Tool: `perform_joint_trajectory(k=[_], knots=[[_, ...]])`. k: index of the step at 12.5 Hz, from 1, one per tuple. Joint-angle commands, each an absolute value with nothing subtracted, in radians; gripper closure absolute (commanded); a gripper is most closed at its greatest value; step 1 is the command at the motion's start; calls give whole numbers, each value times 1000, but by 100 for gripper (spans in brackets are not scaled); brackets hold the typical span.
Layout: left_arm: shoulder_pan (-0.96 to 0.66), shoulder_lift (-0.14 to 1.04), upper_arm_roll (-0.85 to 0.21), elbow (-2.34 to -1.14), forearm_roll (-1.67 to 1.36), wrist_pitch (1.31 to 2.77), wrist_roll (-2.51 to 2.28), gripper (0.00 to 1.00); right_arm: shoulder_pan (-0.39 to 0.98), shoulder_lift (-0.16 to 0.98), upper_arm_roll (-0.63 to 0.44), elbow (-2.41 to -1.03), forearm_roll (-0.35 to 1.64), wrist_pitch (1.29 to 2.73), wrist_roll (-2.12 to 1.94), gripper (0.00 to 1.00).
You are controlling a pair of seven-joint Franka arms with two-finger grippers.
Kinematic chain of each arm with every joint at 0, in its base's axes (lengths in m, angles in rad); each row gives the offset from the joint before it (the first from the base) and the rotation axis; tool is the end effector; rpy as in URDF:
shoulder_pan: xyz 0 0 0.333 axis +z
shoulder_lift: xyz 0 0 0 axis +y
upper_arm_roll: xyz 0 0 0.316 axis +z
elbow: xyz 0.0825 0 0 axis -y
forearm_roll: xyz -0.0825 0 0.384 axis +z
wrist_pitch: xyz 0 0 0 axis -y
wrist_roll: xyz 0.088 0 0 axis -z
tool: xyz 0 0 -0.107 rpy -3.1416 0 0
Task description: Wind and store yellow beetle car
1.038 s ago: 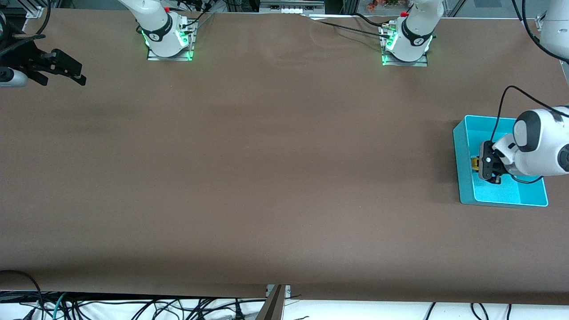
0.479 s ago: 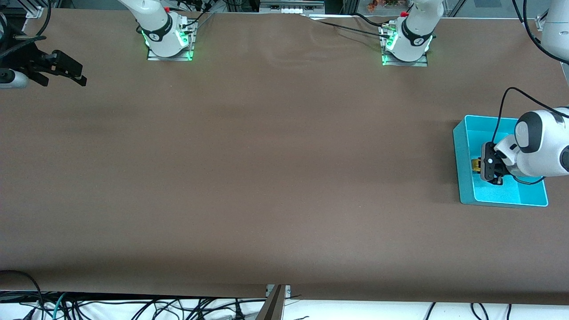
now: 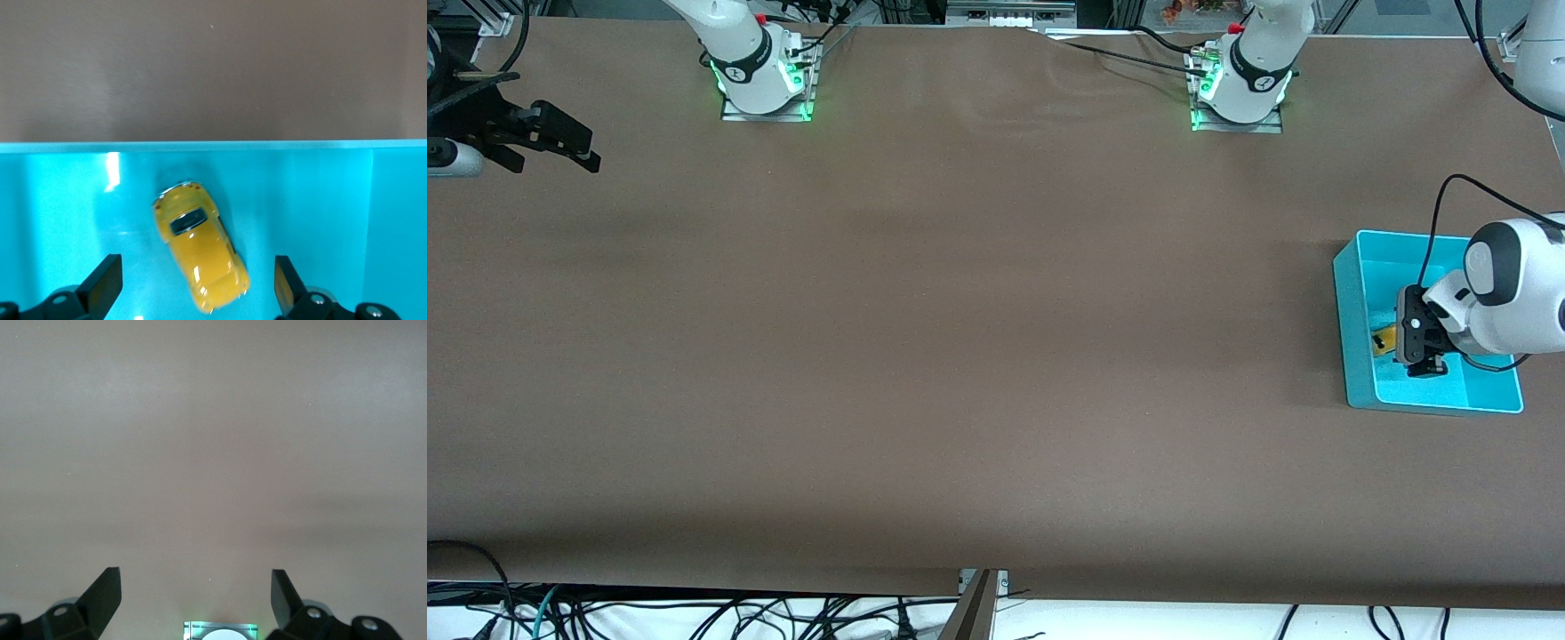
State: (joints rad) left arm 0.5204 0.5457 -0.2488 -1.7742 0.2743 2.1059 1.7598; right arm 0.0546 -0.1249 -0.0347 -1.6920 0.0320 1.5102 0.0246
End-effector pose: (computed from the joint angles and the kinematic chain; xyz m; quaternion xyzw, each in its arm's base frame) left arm 0.6074 0.1939 0.2451 0.6825 -0.7234 -0.0881 0.0565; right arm 0.5078 0.0126 0.6289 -0.9994 0.0016 0.0289 0.0175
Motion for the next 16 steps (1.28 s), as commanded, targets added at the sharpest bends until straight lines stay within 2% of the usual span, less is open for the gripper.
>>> perform_joint_trajectory(k=[1, 7, 11, 13, 16], knots=[[508, 456, -279, -1700, 276, 1934, 1743, 0, 54, -123, -35, -1675, 32, 1499, 29, 1], [506, 453, -454, -1424, 273, 1577, 1461, 0, 52, -123, -38, -1675, 40, 1500, 25, 1], [506, 443, -563, -1338, 273, 1465, 1238, 0, 52, -123, -38, -1675, 38, 1500, 26, 1], [430, 376, -542, -1347, 243, 1465, 1105, 0, 54, -123, -38, -1675, 40, 1502, 26, 1], [247, 273, -370, -1373, 131, 1474, 837, 0, 52, -123, -38, -1675, 40, 1499, 26, 1]])
